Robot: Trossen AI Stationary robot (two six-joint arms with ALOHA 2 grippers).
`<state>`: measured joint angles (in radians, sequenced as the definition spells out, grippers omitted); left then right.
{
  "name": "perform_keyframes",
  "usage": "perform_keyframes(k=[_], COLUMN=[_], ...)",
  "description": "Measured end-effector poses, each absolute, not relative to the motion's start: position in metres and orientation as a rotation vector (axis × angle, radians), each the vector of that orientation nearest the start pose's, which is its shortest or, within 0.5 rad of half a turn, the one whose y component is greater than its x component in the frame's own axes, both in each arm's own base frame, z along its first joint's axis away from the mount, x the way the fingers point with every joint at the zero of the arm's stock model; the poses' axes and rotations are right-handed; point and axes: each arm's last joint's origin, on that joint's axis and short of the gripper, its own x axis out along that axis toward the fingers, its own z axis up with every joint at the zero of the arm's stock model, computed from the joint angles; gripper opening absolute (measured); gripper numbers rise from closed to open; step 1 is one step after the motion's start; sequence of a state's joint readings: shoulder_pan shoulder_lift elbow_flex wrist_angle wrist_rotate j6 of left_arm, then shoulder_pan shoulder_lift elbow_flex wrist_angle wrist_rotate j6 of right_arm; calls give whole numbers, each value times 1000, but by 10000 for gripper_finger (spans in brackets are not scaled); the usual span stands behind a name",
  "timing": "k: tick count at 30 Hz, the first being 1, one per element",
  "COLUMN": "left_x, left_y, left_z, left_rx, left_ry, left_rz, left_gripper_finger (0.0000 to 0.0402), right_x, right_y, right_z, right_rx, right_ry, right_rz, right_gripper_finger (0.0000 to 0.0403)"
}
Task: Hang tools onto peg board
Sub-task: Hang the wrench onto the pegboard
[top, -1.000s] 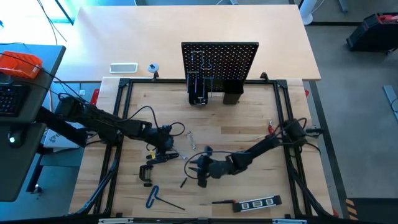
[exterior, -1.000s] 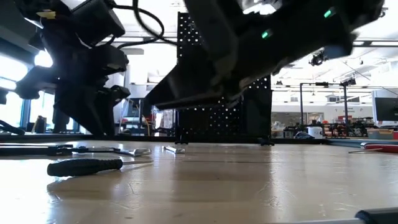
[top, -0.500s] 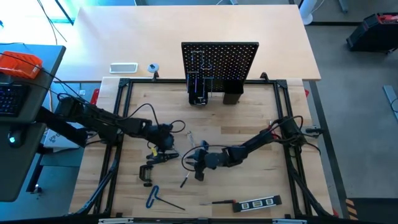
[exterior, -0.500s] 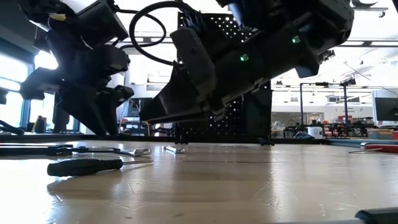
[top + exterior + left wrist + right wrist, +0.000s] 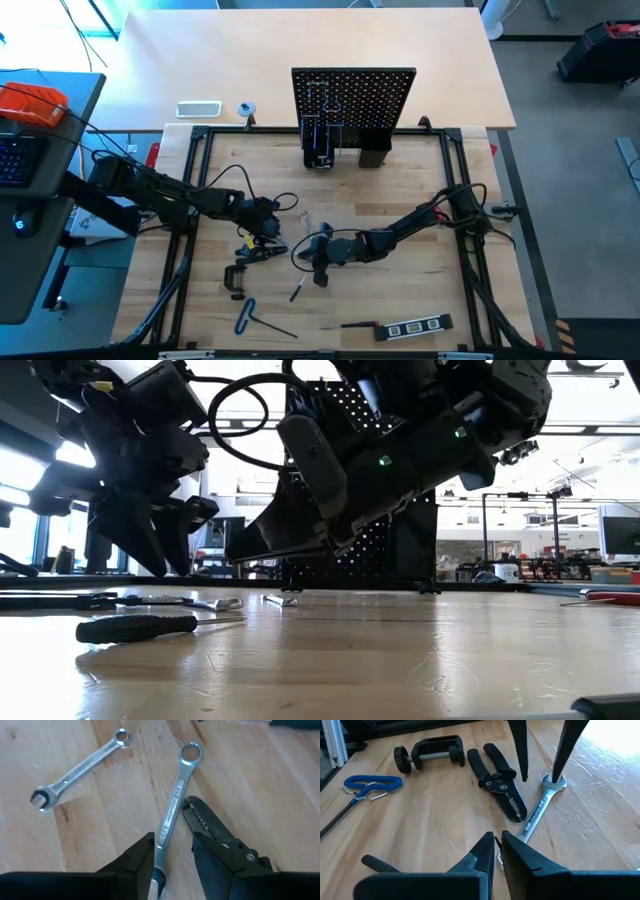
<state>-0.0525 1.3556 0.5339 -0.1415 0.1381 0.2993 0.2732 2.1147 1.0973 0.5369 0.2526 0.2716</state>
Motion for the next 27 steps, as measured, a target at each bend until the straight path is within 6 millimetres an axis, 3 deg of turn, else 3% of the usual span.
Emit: perform_keyframes(k=[8, 14, 27], left_x=[232, 232, 230], left_y=[-16, -16, -16], left_z=[142, 140, 135], left_rx=[239, 233, 244], left_ry=[913, 927, 974], left_rz=[-309, -307, -334], left_gripper_finger=[163, 168, 168], right_x=[410, 427, 436], right_y=[105, 109, 111], right_z=[92, 84, 84], right_rx=[150, 137, 111], right_ry=[502, 537, 593], right_rz=[-38, -34, -25], right_gripper_finger=[28, 28, 28])
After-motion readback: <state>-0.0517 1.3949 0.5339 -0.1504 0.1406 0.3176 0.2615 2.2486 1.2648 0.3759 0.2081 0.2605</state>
